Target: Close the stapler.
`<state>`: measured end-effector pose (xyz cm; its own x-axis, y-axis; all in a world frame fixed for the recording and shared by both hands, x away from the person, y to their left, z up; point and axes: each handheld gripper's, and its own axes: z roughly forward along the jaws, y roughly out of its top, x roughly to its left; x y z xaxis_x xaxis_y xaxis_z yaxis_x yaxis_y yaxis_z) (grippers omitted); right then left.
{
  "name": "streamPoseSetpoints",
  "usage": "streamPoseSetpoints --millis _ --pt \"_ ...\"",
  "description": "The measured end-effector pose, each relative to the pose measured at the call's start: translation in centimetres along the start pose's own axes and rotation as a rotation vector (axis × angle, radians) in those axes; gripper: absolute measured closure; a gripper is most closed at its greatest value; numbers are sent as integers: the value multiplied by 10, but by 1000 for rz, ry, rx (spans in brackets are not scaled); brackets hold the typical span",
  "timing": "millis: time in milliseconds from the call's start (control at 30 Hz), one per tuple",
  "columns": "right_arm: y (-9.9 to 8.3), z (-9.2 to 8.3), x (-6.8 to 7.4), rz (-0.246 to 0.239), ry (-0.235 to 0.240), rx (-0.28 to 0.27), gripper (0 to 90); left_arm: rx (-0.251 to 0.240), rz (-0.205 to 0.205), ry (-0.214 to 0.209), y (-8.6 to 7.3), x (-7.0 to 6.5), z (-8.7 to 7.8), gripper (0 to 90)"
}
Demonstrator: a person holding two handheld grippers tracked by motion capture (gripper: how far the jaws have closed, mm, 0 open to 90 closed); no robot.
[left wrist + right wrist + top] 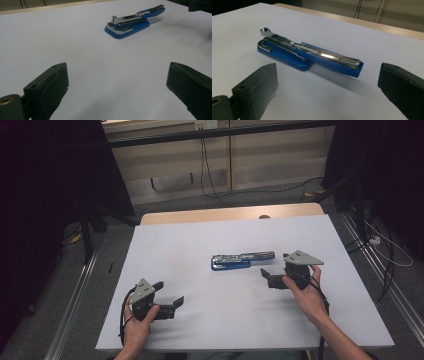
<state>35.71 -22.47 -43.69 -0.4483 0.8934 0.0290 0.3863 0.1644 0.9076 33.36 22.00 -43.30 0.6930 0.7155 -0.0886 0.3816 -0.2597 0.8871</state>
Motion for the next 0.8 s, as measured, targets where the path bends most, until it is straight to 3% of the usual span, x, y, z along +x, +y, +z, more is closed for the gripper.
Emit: streamPoseSetpoints --millis 67,133,300,433,600,733,800 --pt "-2 -2 0 -5 -6 -12 32 -4 -18 1 1 -1 1 56" --pt "-4 -2 0 -19 -14 -11 27 -2 2 9 2 -1 2 56" --pt "-6 2 -5 10 -5 -1 35 1 -5 15 4 0 5 63" --pt "-7 4 -8 17 -25 18 69 13 -4 -12 6 0 9 80" --pt "-6 3 -9 -20 -58 36 57 31 20 -17 7 -6 14 80" --pt "-7 2 -12 8 -37 31 28 9 3 -53 11 -5 14 49" --pt "-8 2 -13 8 -22 35 51 9 20 -41 13 -4 14 41"
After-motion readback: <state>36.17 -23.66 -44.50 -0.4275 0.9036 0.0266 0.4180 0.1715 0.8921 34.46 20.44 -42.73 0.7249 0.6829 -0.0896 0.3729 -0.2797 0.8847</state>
